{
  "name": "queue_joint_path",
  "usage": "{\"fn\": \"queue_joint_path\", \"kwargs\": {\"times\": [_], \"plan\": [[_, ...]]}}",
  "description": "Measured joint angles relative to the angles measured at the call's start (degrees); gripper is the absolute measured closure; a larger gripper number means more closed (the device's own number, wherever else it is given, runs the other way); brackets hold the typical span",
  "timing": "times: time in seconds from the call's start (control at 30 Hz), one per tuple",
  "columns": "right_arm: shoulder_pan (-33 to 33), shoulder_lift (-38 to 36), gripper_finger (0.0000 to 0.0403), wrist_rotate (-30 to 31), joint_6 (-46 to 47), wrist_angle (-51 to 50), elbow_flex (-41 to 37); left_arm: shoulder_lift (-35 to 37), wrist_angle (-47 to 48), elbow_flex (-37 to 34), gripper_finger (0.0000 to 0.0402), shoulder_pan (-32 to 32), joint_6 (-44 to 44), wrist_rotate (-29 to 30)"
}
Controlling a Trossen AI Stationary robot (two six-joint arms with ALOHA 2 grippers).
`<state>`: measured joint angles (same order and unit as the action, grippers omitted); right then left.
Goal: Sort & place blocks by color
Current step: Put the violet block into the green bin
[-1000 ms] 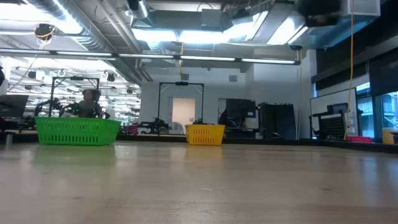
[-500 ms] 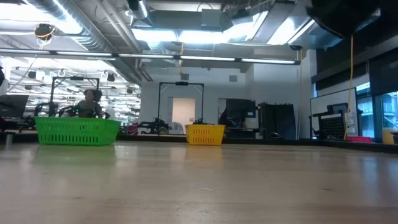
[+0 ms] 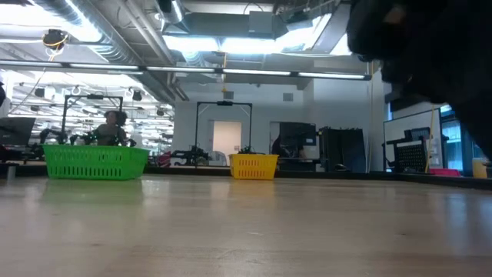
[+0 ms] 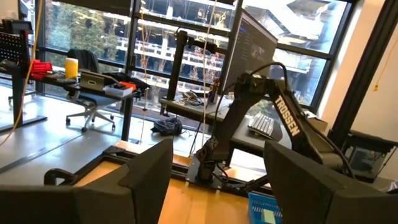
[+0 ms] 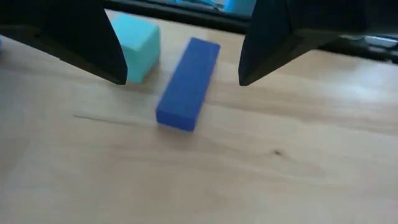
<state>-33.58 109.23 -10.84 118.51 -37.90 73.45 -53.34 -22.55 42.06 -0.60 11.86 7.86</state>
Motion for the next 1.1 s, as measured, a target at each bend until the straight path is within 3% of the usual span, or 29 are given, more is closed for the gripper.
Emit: {"fn": "queue_joint_path", "kwargs": {"times": [1.1], "plan": [[0.00, 2.16, 0.0092, 3.30, 4.50, 1.66, -0.71, 0.00, -0.69, 0.00, 0.0159, -0.01, 0.09, 0.42]]}}
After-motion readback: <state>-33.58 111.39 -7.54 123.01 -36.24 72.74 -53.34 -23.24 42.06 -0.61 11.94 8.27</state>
